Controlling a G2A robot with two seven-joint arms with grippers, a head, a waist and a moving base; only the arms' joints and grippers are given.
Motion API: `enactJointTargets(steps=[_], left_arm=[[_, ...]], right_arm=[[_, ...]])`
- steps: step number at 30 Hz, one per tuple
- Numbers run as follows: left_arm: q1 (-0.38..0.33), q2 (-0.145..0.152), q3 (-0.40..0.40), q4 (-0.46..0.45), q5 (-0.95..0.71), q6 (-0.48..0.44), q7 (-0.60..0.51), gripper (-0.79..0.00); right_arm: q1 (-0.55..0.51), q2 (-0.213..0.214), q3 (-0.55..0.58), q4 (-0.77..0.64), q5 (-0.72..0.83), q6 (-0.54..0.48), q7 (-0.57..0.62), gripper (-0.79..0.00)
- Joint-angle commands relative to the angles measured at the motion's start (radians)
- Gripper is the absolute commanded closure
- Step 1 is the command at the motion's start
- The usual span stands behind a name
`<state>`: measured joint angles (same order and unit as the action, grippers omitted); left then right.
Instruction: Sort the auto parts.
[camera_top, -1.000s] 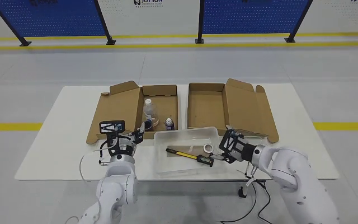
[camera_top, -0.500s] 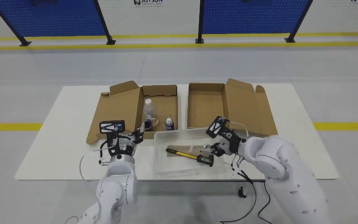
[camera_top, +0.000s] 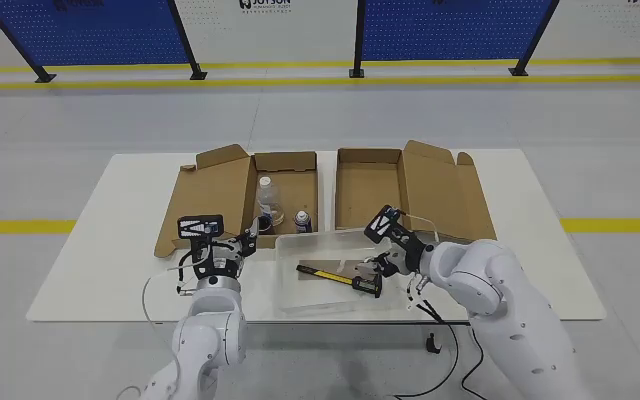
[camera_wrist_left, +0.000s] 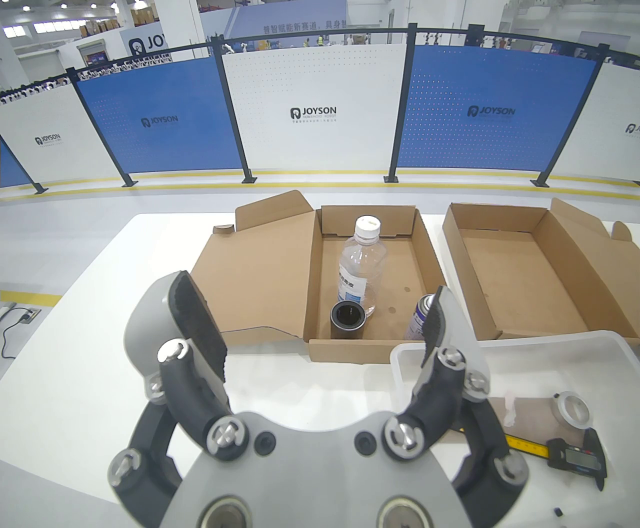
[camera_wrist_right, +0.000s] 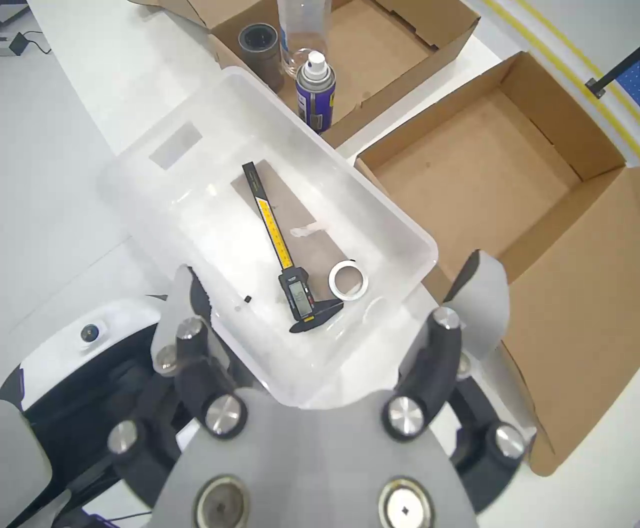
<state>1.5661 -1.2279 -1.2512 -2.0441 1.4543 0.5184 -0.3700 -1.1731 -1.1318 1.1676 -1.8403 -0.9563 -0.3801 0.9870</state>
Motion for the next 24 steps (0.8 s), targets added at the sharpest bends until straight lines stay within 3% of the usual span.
enactJointTargets(steps=[1,5,9,20,21,24], left_arm=[[0.0,0.0,0.0,0.0,0.0,0.0,0.0,-0.785],[0.0,0.0,0.0,0.0,0.0,0.0,0.0,-0.785],[0.0,0.0,0.0,0.0,0.0,0.0,0.0,-0.785],[0.0,0.0,0.0,0.0,0.0,0.0,0.0,-0.785],[0.0,0.0,0.0,0.0,0.0,0.0,0.0,-0.785],[0.0,0.0,0.0,0.0,0.0,0.0,0.0,-0.785]], right_arm=[[0.0,0.0,0.0,0.0,0.0,0.0,0.0,-0.785],[-0.009,0.003,-0.011,0.028,-0.024,-0.012,0.0,-0.785],[0.032,-0.003,-0.055,0.059,-0.014,0.008,0.088,-0.785],[0.294,-0.062,-0.281,0.276,0.075,0.077,0.307,-0.785],[0.314,-0.068,-0.302,0.293,0.075,0.074,0.32,-0.76],[0.362,-0.084,-0.352,0.336,0.071,0.059,0.331,-0.551]])
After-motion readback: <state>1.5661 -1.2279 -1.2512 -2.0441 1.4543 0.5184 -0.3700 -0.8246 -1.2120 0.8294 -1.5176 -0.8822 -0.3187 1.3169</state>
